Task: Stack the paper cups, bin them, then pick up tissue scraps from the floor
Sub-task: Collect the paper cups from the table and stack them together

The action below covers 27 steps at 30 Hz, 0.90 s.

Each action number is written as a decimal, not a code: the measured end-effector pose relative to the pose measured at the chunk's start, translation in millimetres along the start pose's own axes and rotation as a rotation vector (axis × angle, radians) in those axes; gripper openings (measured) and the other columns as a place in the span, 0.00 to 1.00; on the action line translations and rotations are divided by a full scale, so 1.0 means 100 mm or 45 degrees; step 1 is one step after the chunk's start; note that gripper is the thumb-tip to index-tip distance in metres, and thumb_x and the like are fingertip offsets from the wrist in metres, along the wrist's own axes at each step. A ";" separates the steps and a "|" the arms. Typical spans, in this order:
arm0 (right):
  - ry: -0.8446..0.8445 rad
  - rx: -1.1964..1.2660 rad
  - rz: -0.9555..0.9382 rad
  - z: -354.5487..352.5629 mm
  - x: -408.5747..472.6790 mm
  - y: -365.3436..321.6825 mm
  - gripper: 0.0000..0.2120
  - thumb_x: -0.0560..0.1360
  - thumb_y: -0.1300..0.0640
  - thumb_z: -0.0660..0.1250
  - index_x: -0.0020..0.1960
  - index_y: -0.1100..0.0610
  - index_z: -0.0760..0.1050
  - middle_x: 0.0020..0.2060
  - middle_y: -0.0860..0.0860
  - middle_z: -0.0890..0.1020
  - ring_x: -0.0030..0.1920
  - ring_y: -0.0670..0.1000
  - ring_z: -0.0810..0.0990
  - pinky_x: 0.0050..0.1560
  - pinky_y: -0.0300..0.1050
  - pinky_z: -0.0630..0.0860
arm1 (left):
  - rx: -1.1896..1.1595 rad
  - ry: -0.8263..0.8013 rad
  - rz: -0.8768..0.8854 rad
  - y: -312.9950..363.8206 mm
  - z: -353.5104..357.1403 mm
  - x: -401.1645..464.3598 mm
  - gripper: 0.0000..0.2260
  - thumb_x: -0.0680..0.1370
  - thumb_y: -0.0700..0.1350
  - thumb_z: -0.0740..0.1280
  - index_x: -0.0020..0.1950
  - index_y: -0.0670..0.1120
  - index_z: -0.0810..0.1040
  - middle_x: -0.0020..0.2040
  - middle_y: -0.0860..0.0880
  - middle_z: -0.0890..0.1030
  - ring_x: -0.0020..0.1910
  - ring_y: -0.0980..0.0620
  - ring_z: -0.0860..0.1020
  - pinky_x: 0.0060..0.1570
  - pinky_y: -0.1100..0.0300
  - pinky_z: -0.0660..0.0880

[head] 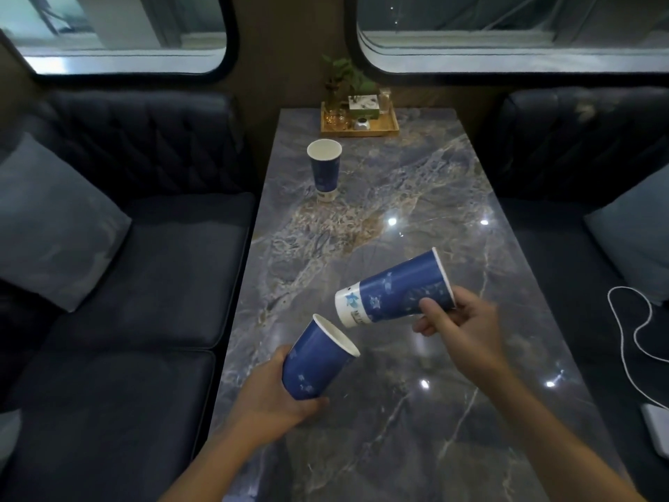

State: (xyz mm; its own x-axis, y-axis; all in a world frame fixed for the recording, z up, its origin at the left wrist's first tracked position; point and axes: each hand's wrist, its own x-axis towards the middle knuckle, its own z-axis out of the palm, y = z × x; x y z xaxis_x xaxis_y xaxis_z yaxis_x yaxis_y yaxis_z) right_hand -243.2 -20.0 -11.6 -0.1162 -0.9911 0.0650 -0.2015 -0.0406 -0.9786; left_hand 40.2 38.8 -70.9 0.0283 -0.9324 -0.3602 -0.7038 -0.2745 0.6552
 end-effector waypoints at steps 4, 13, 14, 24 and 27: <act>-0.119 0.101 0.005 0.14 -0.08 -0.02 0.07 0.74 0.67 0.69 0.42 0.56 0.79 0.26 0.56 0.81 0.24 0.53 0.80 0.27 0.42 0.78 | -0.014 -0.005 0.035 0.01 0.02 0.03 0.33 0.54 0.62 0.76 0.57 0.64 0.70 0.42 0.62 0.83 0.38 0.65 0.81 0.31 0.70 0.73; -0.217 0.205 0.012 0.34 -0.14 0.09 0.08 0.77 0.61 0.66 0.54 0.52 0.79 0.30 0.51 0.82 0.31 0.50 0.79 0.33 0.40 0.77 | -0.142 0.017 0.145 0.07 0.11 0.07 0.29 0.55 0.58 0.80 0.52 0.65 0.73 0.42 0.62 0.84 0.39 0.65 0.82 0.34 0.68 0.76; -0.187 0.175 0.008 0.35 -0.14 0.11 0.09 0.77 0.60 0.66 0.54 0.50 0.79 0.31 0.53 0.82 0.32 0.52 0.79 0.33 0.44 0.77 | -0.142 0.019 0.146 0.07 0.11 0.07 0.29 0.55 0.59 0.80 0.52 0.65 0.72 0.43 0.62 0.84 0.40 0.66 0.82 0.35 0.70 0.75; -0.520 -0.158 0.090 0.65 -0.25 0.26 0.16 0.80 0.45 0.55 0.67 0.36 0.66 0.73 0.43 0.67 0.73 0.35 0.60 0.74 0.40 0.58 | -0.187 0.027 0.102 0.12 0.21 0.08 0.31 0.55 0.56 0.80 0.56 0.56 0.76 0.43 0.57 0.85 0.39 0.59 0.84 0.40 0.53 0.82; -0.556 -0.050 0.184 0.78 -0.31 0.28 0.24 0.78 0.39 0.50 0.70 0.44 0.69 0.74 0.44 0.67 0.74 0.37 0.60 0.77 0.44 0.56 | -0.205 0.079 0.119 0.16 0.23 0.10 0.30 0.54 0.55 0.78 0.55 0.55 0.76 0.41 0.55 0.85 0.37 0.59 0.83 0.38 0.52 0.82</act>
State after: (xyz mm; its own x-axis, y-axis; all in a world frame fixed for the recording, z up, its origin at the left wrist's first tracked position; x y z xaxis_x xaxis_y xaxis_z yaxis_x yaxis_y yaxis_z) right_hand -169.4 0.0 -56.4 0.2734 -0.9471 -0.1681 -0.2509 0.0985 -0.9630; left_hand 12.8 30.3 -79.4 0.0156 -0.9669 -0.2545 -0.5827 -0.2157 0.7836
